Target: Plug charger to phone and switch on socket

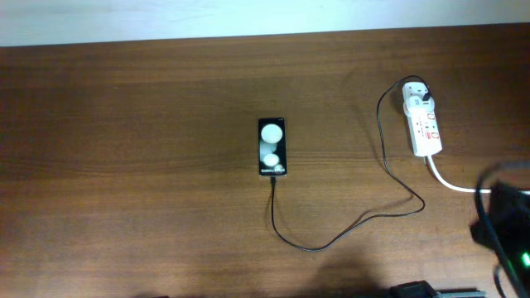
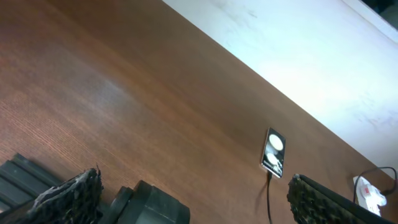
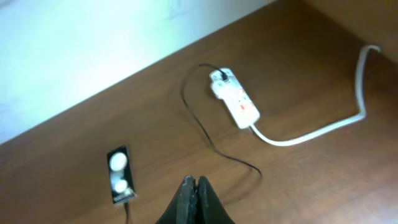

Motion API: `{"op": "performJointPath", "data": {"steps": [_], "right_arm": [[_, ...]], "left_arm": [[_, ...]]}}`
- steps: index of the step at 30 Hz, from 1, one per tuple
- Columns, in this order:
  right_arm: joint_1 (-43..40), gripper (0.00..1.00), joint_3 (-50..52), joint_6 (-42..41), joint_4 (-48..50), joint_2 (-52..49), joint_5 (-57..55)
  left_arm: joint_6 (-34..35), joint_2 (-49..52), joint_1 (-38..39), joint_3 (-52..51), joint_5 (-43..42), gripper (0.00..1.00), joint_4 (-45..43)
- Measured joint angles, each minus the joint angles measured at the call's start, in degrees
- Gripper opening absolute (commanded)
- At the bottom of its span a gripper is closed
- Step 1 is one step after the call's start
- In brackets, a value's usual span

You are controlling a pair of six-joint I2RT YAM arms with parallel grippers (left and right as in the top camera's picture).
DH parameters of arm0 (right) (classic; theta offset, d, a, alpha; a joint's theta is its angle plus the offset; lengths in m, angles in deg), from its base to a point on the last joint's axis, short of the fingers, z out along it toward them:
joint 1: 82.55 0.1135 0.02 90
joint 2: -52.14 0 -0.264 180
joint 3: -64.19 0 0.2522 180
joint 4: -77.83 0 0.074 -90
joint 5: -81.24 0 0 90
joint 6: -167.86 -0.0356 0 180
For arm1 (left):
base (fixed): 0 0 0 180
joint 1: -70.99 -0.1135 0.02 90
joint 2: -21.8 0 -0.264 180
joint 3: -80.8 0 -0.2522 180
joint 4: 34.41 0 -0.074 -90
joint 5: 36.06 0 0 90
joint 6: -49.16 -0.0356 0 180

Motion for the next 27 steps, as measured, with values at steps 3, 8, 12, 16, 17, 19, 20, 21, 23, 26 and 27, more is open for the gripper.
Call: {"op": "performJointPath", "data": {"steps": [3,8,12,16,17,19,20,21,23,26,27], "right_arm": [[0.0,0.04,2.45,0.0,-2.62,6.1,-1.7],[0.0,0.04,19.45,-0.04,-3.72,18.86,-2.43],[0.0,0.55,24.55,0.0,-3.72,26.88,-1.77],[0.0,0.99,24.68,0.04,-3.67,28.04,-1.66],[0.0,0.99,24.72,0.04,-3.69,28.04,-1.62],[0.0,0.99,24.72,0.02,-3.69,28.04,-1.57],[0.0,0.99,24.72,0.0,-3.69,28.04,-1.57],[0.0,0.99,24.72,0.02,-3.69,28.04,-1.57],[0.0,0.99,24.72,0.0,-3.69,28.04,-1.7],[0.0,0.99,24.85,0.0,-4.33,28.04,-2.69],[0.0,0.99,25.81,0.0,-4.33,28.04,-2.93]], "left_arm": [[0.0,0.0,0.0,0.0,-0.55,0.99,0.09],[0.0,-0.15,0.0,0.11,-1.31,0.99,0.09],[0.0,-0.22,0.0,0.09,-1.36,0.99,0.15],[0.0,-0.22,0.0,0.09,-1.38,0.99,0.15],[0.0,-0.22,0.0,0.09,-1.38,0.99,0.15],[0.0,-0.22,0.0,0.09,-1.36,0.99,0.15],[0.0,-0.22,0.0,0.09,-1.36,0.99,0.15],[0.0,-0.22,0.0,0.09,-1.36,0.99,0.15],[0.0,-0.22,0.0,0.09,-1.36,0.99,0.15],[0.0,-0.22,0.0,0.09,-1.36,0.99,0.15],[0.0,-0.22,0.0,0.09,-1.36,0.99,0.13]]}}
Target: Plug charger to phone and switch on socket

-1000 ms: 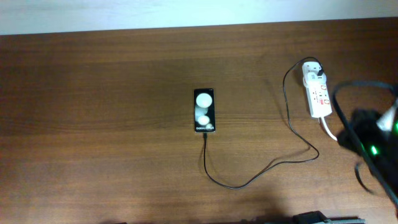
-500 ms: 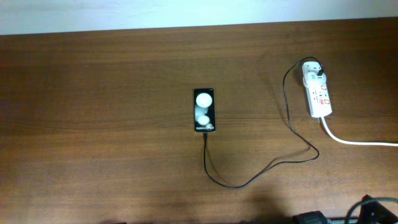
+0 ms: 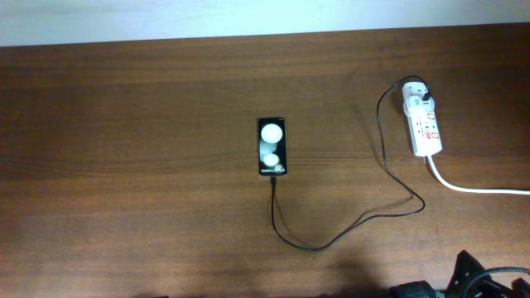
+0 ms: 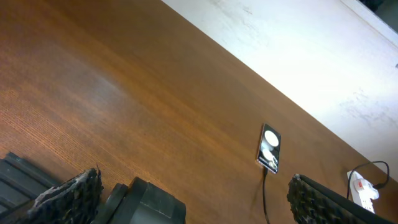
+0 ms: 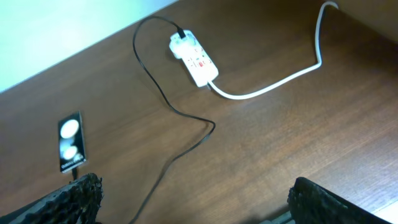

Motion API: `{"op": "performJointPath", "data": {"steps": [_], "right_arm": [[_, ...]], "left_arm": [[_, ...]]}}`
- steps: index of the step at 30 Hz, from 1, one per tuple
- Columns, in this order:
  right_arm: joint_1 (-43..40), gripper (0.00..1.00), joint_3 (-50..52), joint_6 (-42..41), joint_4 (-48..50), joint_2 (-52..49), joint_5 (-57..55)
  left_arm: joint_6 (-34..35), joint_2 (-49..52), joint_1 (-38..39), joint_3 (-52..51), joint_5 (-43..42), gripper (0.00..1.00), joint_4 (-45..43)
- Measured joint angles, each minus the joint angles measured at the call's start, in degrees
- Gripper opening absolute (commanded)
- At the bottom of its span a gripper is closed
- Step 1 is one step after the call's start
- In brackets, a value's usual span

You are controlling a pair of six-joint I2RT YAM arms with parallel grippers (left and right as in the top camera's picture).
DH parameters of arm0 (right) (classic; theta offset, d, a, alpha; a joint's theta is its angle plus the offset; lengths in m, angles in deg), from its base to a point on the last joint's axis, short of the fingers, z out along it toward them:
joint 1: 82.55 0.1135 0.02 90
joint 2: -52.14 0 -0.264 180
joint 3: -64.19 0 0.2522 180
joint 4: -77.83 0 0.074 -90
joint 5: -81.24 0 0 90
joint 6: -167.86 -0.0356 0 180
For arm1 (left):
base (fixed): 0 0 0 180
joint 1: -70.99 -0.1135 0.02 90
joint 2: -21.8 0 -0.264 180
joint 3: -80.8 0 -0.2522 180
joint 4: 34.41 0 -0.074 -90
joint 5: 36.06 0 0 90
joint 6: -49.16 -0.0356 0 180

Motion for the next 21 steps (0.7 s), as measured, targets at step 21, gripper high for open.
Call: {"op": "performJointPath", "data": {"steps": [21], "right_arm": [[-0.39,0.99,36.89,0.0,40.0,21.14,-1.42]], "left_arm": [[0.0,0.0,0.0,0.0,-0.02,0.99,0.02]]}}
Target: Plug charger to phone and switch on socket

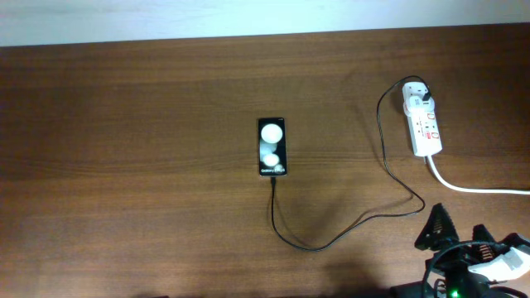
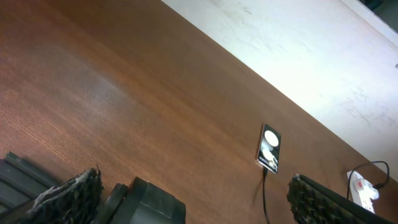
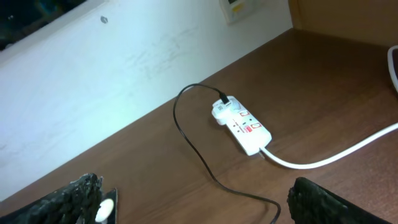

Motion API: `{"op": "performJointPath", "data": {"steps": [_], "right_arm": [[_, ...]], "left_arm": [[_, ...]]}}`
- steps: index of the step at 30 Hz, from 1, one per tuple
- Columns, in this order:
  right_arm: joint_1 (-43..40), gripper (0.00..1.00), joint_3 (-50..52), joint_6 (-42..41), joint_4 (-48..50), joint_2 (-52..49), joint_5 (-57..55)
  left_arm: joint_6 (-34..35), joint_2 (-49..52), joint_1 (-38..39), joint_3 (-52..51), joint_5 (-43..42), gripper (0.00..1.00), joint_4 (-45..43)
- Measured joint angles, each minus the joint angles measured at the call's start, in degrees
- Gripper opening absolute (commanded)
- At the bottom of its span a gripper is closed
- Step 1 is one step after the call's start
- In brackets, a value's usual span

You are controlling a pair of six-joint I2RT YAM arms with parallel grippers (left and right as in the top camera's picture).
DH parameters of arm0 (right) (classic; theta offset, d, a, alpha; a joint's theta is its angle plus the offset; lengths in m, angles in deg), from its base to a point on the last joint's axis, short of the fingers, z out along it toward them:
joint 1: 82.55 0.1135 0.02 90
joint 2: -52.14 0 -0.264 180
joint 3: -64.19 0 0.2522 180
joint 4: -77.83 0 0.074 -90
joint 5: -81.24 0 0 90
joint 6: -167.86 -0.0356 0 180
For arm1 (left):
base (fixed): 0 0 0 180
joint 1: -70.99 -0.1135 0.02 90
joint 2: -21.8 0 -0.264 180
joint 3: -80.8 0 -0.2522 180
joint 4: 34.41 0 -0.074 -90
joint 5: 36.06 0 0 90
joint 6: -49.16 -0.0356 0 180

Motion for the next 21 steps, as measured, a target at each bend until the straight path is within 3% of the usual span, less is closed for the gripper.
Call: {"op": "performJointPath", "data": {"steps": [13,21], "right_arm": [[-0.98,0.99,17.18,0.0,16.65,0.28,0.07],[-1.03,0.99,29.49,-0.04,35.98,0.26,0.02]], "left_arm": [[0.0,0.0,0.0,0.0,0.0,0.99,0.0],[0.0,0.0,0.0,0.0,0.0,0.99,0.0]]}}
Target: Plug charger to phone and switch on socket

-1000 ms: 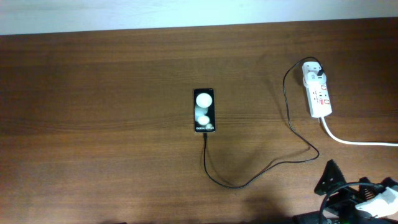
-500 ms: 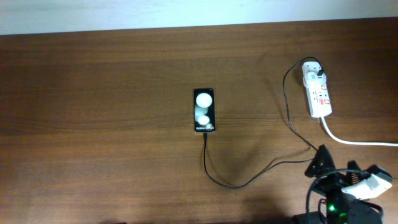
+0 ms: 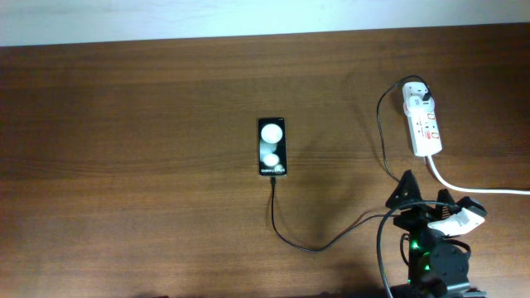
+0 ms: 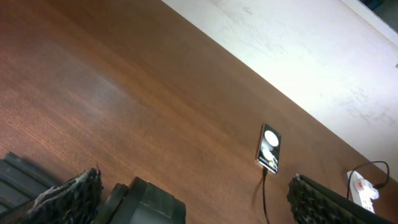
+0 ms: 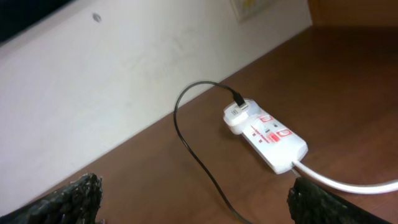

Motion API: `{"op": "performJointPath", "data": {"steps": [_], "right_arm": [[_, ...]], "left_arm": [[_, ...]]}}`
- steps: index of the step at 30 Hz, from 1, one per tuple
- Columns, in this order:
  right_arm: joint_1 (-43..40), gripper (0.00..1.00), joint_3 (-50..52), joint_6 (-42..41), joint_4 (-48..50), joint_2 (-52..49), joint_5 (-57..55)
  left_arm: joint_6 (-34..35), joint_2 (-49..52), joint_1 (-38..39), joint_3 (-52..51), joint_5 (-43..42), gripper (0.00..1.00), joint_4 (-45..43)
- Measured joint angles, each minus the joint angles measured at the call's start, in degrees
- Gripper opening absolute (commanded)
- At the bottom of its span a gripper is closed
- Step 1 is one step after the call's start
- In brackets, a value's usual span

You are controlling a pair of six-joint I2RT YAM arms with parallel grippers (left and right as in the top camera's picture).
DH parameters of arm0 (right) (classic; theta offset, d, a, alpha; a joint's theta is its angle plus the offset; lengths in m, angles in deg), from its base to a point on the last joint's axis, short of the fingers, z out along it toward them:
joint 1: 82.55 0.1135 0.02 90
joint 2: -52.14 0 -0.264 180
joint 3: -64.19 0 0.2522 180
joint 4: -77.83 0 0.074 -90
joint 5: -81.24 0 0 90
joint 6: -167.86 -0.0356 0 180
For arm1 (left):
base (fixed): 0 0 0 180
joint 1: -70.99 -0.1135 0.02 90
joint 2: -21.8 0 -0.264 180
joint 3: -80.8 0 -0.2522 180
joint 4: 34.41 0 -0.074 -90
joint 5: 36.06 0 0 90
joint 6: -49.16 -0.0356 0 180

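Observation:
The black phone (image 3: 272,147) lies screen-up mid-table, also small in the left wrist view (image 4: 269,148). A black cable (image 3: 331,240) runs from the phone's near edge, where it seems plugged in, round to the charger plug (image 5: 239,113) in the white power strip (image 5: 268,134), which has red switches. The strip (image 3: 422,128) lies far right. My right gripper (image 3: 426,200) is open just short of the strip's near end, facing it (image 5: 199,208). My left gripper (image 4: 193,202) is open over the left table, far from the phone.
The strip's thick white lead (image 3: 472,189) runs off the right edge of the table, close beside my right arm (image 3: 435,257). A white wall (image 5: 124,74) stands behind the strip. Bare brown tabletop (image 3: 124,165) stretches to the left of the phone.
My right arm has moved up from the table's near right corner toward the power strip, which now looks larger in the right wrist view. Phone, cable, strip and left gripper are unchanged.
At first my right gripper was shut at the table's right edge, below the strip. Then it stood open, almost off the near edge. Later it faced the strip from the near right corner, and now sits closer. The left gripper stayed open throughout.

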Motion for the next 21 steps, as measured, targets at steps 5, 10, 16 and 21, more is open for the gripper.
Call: {"op": "performJointPath", "data": {"steps": [5,10,16,21], "right_arm": [[0.0,0.99,5.92,0.02,12.61,0.02,-0.02],[0.0,0.99,8.7,0.0,14.75,0.02,-1.09],[0.0,0.99,11.23,5.22,18.14,0.02,-2.08],[0.0,0.99,11.23,24.92,15.69,0.02,4.81]], "left_arm": [[0.0,0.0,0.0,0.0,0.0,0.99,0.0],[0.0,0.0,0.0,0.0,0.0,0.99,0.0],[0.0,0.0,0.0,0.0,0.0,0.99,0.0],[0.0,0.0,0.0,0.0,0.0,0.99,0.0]]}}
